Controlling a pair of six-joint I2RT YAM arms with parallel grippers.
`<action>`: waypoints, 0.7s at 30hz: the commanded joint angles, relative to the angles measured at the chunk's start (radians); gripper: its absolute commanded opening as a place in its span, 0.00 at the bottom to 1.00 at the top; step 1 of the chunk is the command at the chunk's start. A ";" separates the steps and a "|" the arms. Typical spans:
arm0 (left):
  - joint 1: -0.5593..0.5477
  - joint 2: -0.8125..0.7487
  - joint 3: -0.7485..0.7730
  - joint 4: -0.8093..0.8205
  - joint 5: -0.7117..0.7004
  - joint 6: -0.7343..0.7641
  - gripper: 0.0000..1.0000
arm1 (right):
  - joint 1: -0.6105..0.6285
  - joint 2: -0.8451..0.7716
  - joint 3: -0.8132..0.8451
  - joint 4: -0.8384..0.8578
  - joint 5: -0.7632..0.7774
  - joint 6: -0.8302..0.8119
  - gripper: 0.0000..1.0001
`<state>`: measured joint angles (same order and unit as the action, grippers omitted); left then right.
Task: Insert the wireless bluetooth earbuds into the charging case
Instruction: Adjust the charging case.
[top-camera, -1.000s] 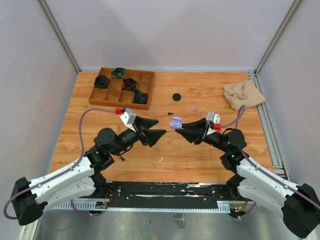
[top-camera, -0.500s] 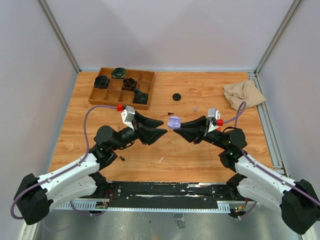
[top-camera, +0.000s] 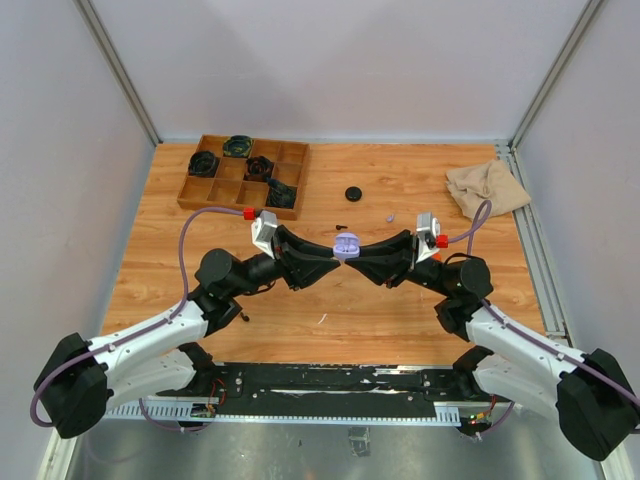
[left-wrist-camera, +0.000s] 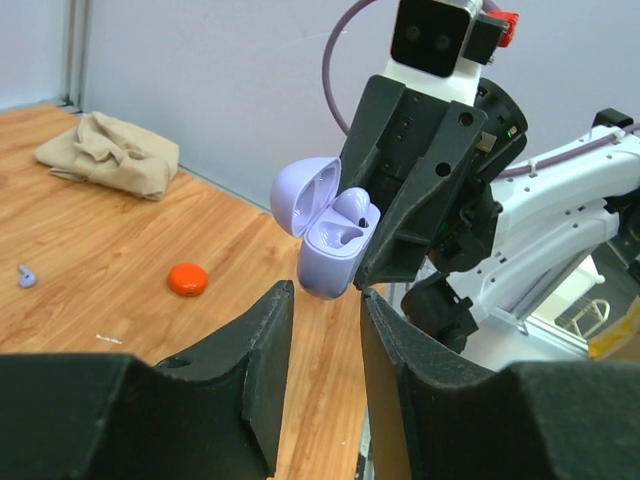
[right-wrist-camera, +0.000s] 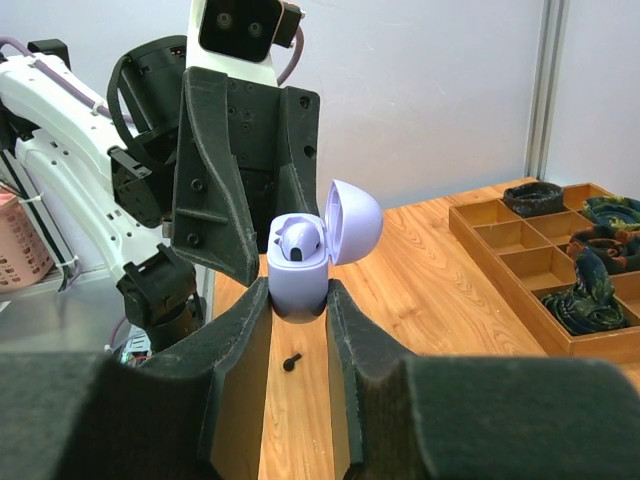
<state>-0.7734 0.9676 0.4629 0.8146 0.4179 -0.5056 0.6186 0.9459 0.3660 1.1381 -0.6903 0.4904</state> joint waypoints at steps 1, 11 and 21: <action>0.009 0.003 -0.001 0.074 0.047 -0.008 0.38 | -0.001 0.010 0.037 0.084 -0.039 0.031 0.01; 0.009 0.002 -0.001 0.087 0.065 -0.005 0.37 | 0.013 0.039 0.050 0.119 -0.086 0.056 0.01; 0.009 -0.003 -0.003 0.104 0.093 -0.002 0.38 | 0.027 0.070 0.068 0.129 -0.127 0.067 0.01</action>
<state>-0.7723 0.9722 0.4625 0.8661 0.4805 -0.5064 0.6216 1.0115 0.3985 1.2076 -0.7853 0.5426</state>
